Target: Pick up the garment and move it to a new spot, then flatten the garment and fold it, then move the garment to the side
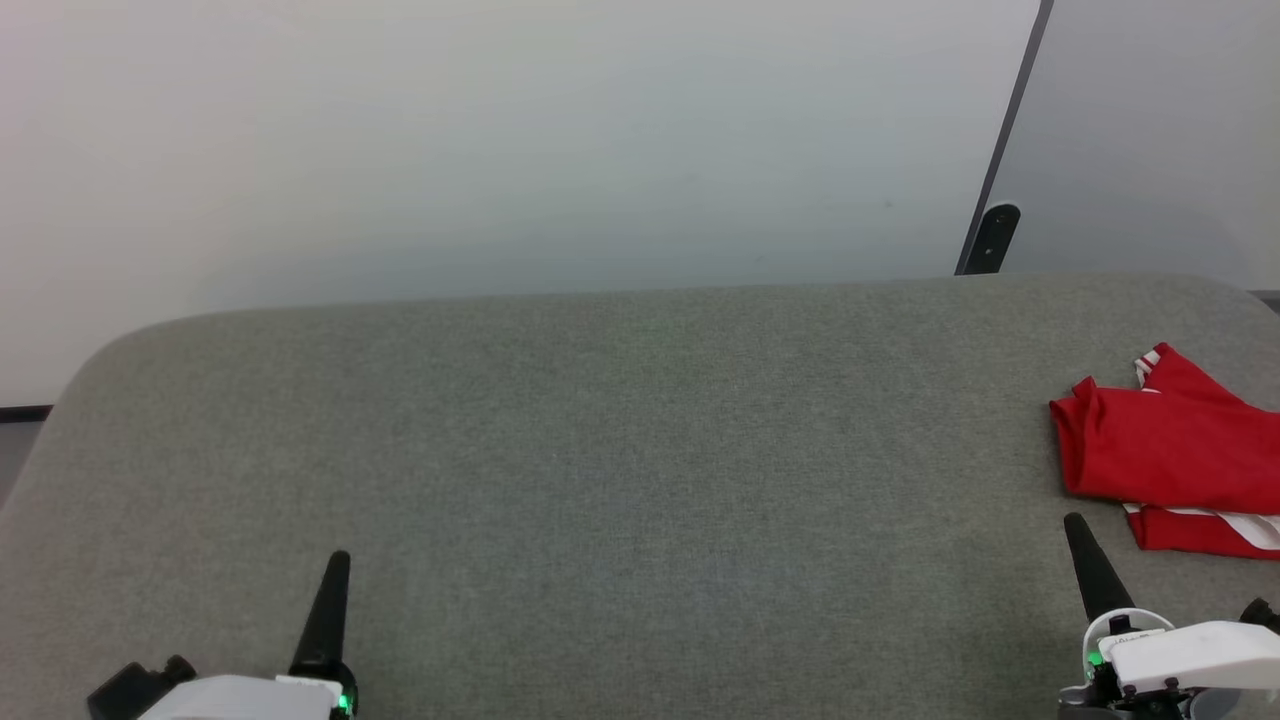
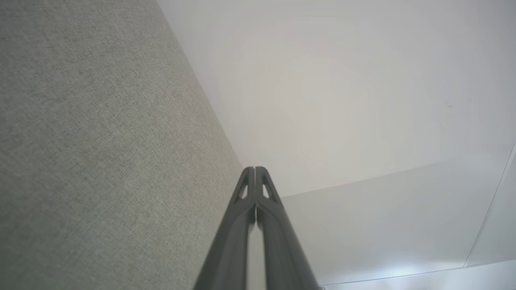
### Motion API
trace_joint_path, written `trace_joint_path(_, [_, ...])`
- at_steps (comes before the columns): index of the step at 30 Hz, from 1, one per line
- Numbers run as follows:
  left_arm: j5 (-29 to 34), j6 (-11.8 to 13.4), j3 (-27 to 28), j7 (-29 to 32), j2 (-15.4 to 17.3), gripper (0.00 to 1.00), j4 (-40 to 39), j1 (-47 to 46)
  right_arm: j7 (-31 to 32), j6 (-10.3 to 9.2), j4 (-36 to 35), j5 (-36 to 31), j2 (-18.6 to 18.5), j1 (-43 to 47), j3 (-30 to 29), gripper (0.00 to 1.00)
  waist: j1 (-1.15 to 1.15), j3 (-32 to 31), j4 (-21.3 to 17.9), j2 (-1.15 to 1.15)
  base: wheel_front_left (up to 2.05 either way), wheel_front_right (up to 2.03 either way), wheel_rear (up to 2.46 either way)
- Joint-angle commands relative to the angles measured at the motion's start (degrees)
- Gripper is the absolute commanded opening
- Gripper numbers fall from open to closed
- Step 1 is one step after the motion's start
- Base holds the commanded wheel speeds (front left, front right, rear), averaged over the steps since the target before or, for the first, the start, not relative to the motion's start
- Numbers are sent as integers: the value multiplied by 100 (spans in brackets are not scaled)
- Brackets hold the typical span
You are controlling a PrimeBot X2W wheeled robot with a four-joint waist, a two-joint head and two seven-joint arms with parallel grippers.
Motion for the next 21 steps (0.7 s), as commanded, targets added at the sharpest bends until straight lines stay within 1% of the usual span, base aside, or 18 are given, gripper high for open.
trace_joint_path(1, [-116, -40, 22, 29, 5, 0, -16, -143, 33, -5, -70, 116, 13, -120, -46, 0, 0, 11, 6, 0, 0, 0, 0])
trace_joint_path(21, [-936, -50, 43, 277, -92, 0, 144, -386, 282, -6, -155, 1010, 127, -138, -226, 0, 0, 138, 65, 0, 0, 0, 0])
